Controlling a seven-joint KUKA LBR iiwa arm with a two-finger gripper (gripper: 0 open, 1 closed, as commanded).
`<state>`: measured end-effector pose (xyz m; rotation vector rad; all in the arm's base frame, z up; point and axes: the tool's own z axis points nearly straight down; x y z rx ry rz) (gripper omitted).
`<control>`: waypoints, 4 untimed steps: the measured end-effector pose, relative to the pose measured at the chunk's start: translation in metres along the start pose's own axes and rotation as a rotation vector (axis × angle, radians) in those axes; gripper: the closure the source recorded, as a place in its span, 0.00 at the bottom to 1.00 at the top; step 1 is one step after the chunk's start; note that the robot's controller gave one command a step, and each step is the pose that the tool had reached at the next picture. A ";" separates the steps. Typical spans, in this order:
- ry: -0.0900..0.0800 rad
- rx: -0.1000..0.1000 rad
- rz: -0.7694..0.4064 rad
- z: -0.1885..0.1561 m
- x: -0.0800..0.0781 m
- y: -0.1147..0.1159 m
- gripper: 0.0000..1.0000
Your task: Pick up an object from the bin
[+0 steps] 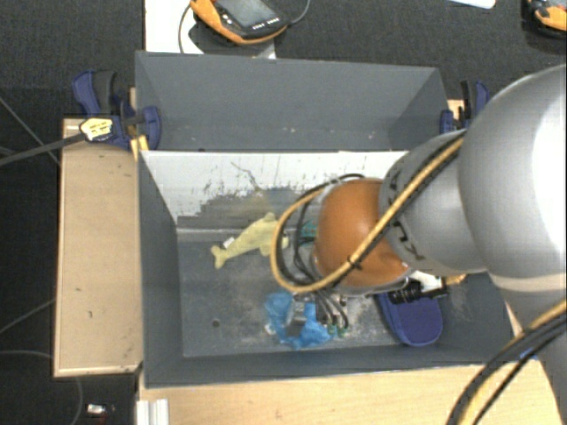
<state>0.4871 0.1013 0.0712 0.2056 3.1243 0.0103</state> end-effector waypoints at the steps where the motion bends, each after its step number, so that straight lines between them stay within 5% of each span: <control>1: -0.001 0.000 0.001 -0.007 0.000 0.000 1.00; 2: 0.010 0.003 0.001 -0.038 0.002 -0.001 1.00; 4: 0.002 0.000 -0.001 -0.091 0.000 0.000 1.00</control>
Offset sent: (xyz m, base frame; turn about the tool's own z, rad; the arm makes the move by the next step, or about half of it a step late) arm -0.0001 0.0000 0.0958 0.0007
